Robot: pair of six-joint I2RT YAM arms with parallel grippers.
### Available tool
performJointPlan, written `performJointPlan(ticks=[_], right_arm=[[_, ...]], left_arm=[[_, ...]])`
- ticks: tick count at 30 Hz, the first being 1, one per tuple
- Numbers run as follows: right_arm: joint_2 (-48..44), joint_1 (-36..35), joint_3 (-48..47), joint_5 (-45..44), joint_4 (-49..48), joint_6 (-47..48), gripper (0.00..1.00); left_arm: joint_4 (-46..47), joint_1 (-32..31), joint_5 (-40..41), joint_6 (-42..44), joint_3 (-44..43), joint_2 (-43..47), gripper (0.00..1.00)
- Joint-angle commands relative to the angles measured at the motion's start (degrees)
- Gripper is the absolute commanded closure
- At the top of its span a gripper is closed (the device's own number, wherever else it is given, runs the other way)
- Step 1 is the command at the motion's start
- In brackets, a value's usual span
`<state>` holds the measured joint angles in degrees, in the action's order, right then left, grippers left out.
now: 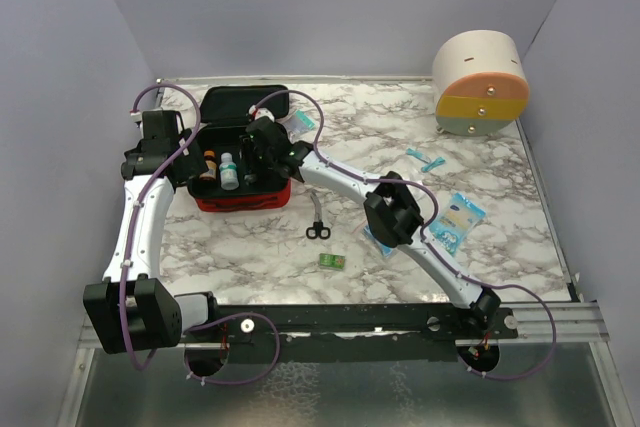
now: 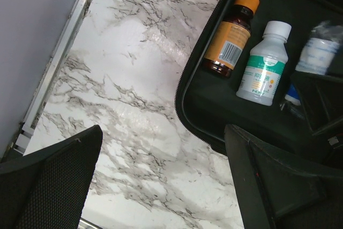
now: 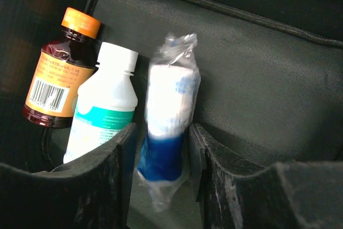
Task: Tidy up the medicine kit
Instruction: Place the medical item at the medicine box.
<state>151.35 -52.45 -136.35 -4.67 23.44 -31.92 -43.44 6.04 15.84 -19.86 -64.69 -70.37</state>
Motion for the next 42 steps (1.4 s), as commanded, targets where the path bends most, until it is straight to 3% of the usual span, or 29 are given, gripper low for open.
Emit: performJointPlan(ticks=[1,5,14,34,42], right_arm=[[-0.72,-0.20,1.05,1.81,-2.99,-0.52,0.53],[-2.67,-0.20,2.01,1.81,-3.67,-0.04,0.47],[-7.45,-0.20,3.86,1.90,-4.97,0.63,0.46],[-3.09,-0.20,2.26,5.63,-4.35,-0.76,0.47],[-13.62,3.99,4.04,-0.39,-6.49,0.41,0.46]], left_arm=[[-0.24,0.22,-1.22,-0.45,-0.13,0.58,0.01],[-0.24,0.26,-1.59,-0.36,-0.09,0.33,0.01],[-0.15,0.39,-1.92,-0.18,-0.01,0.10,0.01],[-0.16,0.38,-2.39,0.34,-0.42,0.43,0.01],[1.83,0.23,-7.21,3.69,-0.97,-0.35,0.01]])
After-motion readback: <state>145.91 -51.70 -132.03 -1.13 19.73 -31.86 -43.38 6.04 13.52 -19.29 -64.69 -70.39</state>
